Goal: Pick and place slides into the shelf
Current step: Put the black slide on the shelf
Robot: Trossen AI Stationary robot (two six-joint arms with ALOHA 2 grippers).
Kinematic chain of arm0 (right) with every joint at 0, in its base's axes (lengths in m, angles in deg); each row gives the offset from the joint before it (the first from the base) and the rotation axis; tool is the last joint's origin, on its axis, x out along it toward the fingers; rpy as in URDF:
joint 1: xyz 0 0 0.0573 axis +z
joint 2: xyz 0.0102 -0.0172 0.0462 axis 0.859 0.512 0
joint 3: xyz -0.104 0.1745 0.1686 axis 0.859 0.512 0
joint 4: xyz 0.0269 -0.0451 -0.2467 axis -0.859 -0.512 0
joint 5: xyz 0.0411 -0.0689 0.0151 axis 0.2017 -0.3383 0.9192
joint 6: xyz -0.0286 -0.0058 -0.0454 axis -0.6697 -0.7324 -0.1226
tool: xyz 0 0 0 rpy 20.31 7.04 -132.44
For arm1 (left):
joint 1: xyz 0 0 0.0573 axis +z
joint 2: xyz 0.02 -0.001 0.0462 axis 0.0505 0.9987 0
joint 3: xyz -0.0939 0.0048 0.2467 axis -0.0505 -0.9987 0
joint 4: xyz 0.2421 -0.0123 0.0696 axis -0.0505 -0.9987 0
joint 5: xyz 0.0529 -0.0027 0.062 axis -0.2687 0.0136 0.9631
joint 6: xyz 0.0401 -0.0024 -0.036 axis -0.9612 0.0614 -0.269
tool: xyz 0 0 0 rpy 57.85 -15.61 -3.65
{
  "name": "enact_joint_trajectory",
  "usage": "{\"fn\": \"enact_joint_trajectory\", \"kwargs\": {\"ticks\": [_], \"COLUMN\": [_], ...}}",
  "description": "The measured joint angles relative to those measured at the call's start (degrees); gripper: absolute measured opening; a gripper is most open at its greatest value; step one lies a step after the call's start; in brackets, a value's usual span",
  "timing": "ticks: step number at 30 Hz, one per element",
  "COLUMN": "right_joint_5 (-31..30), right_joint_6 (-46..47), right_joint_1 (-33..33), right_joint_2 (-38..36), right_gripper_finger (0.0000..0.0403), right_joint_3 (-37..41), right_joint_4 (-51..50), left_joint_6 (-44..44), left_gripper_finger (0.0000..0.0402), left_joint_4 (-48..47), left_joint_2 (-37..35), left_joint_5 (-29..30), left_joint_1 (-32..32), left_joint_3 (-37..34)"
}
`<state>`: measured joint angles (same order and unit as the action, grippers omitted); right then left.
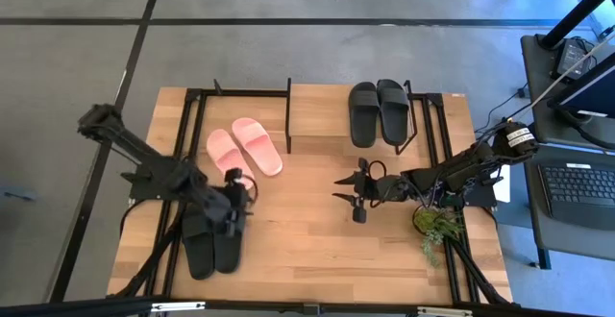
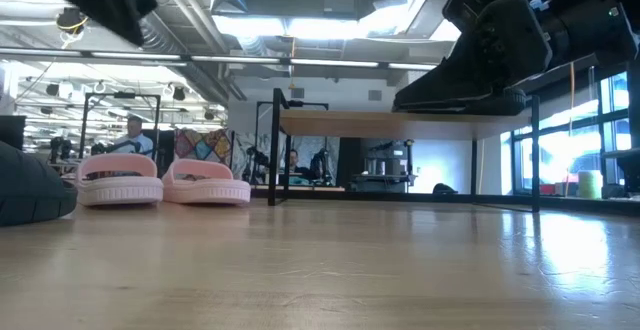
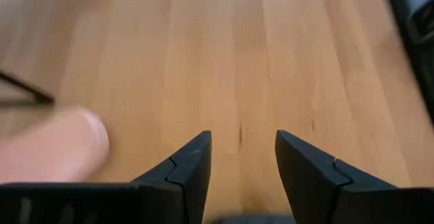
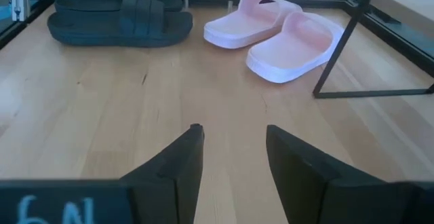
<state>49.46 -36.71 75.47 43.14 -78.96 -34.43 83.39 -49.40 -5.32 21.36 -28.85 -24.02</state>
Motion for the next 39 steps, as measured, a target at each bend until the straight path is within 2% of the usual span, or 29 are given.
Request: {"fn": "enact_joint_trajectory", "kwargs": {"ticks": [9, 16, 20, 24, 28, 39], "right_joint_5": [0.02, 0.02, 0.02, 0.02, 0.02, 0.02], "right_joint_6": [-0.04, -0.11, -0.07, -0.15, -0.19, -0.24], "right_joint_1": [0.0, 0.0, 0.0, 0.0, 0.0, 0.0], "right_joint_2": [0.0, 0.0, 0.0, 0.0, 0.0, 0.0], "right_gripper_finger": [0.0162, 0.0162, 0.0162, 0.0162, 0.0162, 0.0162], "right_joint_3": [0.0, 0.0, 0.0, 0.0, 0.0, 0.0], "right_joint_4": [0.0, -0.09, -0.11, -0.11, -0.11, -0.12], "left_joint_6": [22.38, 28.37, 30.78, 32.63, 35.03, 37.86], "left_gripper_finger": [0.0156, 0.0156, 0.0156, 0.0156, 0.0156, 0.0156], "left_joint_4": [-17.59, -24.11, -25.85, -29.59, -34.69, -40.59], "left_joint_2": [16.17, 26.72, 31.17, 34.8, 37.33, 38.14], "left_joint_5": [0.12, -0.95, -4.44, -7.91, -8.08, -8.6], "left_joint_1": [-9.14, -12.55, -12.9, -12.9, -12.88, -12.88], "left_joint_3": [11.16, 16.39, 16.67, 16.75, 16.75, 16.6]}}
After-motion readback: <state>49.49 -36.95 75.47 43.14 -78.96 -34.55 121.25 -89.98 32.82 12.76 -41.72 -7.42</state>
